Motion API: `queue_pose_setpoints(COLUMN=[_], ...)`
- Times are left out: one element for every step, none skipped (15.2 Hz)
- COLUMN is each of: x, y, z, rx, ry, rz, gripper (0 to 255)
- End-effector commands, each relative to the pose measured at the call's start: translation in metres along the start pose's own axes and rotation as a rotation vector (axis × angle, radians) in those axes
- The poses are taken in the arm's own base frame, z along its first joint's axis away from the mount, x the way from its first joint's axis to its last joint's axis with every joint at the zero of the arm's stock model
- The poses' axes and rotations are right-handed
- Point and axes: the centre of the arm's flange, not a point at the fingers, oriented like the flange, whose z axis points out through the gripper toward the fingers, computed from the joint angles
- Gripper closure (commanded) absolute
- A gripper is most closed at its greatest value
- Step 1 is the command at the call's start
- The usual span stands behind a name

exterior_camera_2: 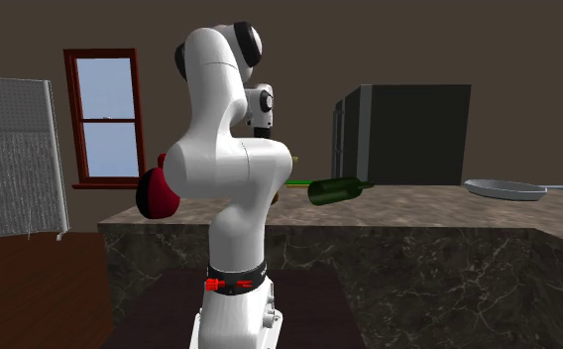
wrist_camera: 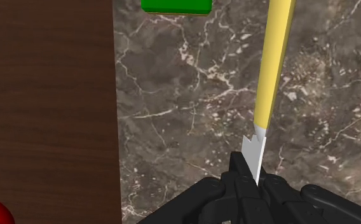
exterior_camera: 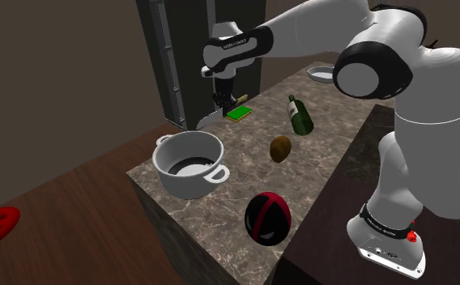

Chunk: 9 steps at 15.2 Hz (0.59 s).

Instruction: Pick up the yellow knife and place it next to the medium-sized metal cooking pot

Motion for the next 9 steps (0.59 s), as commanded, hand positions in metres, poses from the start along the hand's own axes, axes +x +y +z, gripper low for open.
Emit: queue_pose_setpoints(x=[0.0,-0.001,-0.001,-0.001,-0.001,-0.001,-0.002,-0.002,-0.002], y=[-0.001,-0.001,-0.001,-0.001,-0.001,-0.001,-0.001,-0.001,-0.001], z=[0.012,0.017,0.022,0.028,0.033,0.038,0.044,0.049,0.054], rx=[-0.001,-0.001,-0.001,-0.001,-0.001,-0.001,-0.001,-0.001,-0.001], ry=[0.0,0.0,0.0,0.0,0.0,0.0,0.0,0.0,0.0], rz=[0.0,0.0,0.0,0.0,0.0,0.0,0.0,0.0,0.0], gripper=[255,255,255,255,255,255,255,255,255])
